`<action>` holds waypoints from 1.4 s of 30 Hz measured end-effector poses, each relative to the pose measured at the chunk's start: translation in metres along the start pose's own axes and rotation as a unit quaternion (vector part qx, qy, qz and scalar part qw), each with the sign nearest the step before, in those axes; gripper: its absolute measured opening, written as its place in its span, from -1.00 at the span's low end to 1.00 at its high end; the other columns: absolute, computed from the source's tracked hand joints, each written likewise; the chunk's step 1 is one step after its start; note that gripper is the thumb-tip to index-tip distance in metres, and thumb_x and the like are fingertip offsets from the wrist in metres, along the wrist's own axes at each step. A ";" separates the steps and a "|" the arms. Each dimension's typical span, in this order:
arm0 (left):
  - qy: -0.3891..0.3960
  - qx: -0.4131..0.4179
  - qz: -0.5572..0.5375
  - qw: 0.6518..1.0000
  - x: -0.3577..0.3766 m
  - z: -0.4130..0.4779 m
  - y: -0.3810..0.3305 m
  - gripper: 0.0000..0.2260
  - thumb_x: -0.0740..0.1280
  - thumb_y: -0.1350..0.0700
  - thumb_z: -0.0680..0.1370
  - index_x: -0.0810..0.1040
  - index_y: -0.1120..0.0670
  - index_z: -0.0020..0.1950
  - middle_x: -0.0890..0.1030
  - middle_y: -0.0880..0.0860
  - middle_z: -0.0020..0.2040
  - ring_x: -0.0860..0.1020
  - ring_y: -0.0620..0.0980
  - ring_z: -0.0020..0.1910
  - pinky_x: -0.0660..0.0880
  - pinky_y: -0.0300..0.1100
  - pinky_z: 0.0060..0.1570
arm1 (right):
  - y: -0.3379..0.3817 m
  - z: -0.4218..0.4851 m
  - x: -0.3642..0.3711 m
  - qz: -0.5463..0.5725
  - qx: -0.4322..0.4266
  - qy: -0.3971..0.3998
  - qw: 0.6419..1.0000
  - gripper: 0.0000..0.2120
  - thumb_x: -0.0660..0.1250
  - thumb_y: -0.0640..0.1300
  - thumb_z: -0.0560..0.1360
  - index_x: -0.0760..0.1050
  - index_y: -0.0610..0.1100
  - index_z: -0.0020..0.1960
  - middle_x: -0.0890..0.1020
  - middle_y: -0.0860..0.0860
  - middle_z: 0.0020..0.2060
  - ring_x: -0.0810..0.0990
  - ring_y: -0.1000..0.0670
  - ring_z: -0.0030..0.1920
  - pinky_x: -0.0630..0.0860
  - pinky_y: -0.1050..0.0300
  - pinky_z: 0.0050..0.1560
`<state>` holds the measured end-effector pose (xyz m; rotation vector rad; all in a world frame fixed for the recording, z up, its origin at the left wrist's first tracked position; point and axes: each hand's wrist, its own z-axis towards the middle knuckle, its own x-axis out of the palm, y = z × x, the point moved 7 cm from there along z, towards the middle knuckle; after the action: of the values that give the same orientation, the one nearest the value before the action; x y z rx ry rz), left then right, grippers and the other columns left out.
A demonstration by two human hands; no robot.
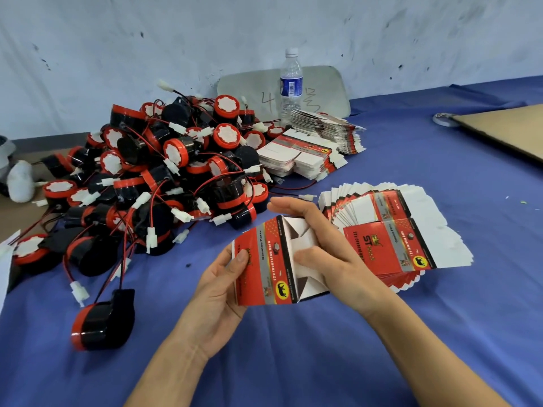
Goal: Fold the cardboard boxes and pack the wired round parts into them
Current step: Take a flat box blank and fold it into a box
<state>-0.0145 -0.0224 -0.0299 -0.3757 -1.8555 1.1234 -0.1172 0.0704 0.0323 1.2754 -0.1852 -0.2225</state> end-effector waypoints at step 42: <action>-0.022 0.291 0.245 0.924 0.026 -0.027 -0.050 -0.52 0.36 -0.08 0.52 0.38 -0.02 0.40 0.61 0.00 0.24 0.59 -0.09 0.20 0.51 -0.28 0.14 | -0.088 0.000 0.000 0.132 0.284 -0.117 0.942 -0.70 0.10 -0.16 0.63 0.59 -0.21 0.03 0.69 -0.22 -0.19 0.69 -0.20 -0.27 0.63 0.00 -0.32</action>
<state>0.0026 -0.0182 0.0297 -0.4760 -1.3961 1.9673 -0.1231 0.0463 -0.0526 1.7768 -0.6582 -0.0884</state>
